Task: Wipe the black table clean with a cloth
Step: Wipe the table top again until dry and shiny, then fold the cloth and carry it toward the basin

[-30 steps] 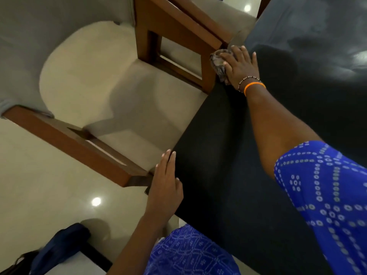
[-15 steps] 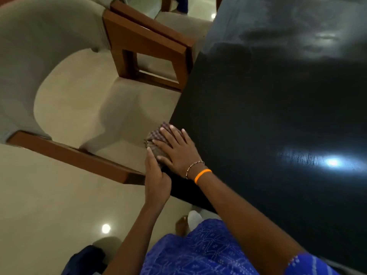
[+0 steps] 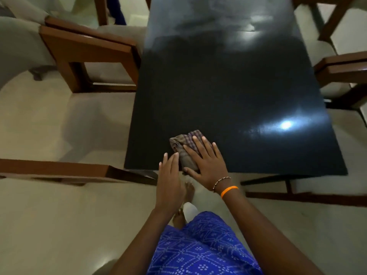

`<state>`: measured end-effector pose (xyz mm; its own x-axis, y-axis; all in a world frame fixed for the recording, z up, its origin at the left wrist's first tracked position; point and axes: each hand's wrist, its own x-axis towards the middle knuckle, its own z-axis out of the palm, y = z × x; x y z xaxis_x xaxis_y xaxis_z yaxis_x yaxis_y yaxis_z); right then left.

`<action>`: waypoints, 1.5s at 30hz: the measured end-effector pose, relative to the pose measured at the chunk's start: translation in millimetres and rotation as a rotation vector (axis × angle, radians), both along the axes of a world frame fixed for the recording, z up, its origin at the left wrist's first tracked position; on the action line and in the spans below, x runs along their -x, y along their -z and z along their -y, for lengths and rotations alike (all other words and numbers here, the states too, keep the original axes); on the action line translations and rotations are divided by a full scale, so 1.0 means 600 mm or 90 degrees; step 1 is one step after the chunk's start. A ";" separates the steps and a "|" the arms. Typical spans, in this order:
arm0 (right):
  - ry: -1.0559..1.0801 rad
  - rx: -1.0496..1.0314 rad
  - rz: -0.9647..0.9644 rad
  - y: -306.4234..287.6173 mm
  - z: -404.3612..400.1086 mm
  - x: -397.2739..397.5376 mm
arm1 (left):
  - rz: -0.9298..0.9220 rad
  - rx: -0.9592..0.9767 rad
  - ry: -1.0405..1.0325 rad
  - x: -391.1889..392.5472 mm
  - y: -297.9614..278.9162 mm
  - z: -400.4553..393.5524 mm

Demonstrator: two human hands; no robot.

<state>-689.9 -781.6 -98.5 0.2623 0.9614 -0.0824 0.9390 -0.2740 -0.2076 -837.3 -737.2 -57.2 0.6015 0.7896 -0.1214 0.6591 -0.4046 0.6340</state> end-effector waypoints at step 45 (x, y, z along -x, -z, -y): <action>0.820 -0.752 -0.667 -0.175 0.915 -0.474 | 0.047 0.758 0.428 -0.724 -0.093 0.764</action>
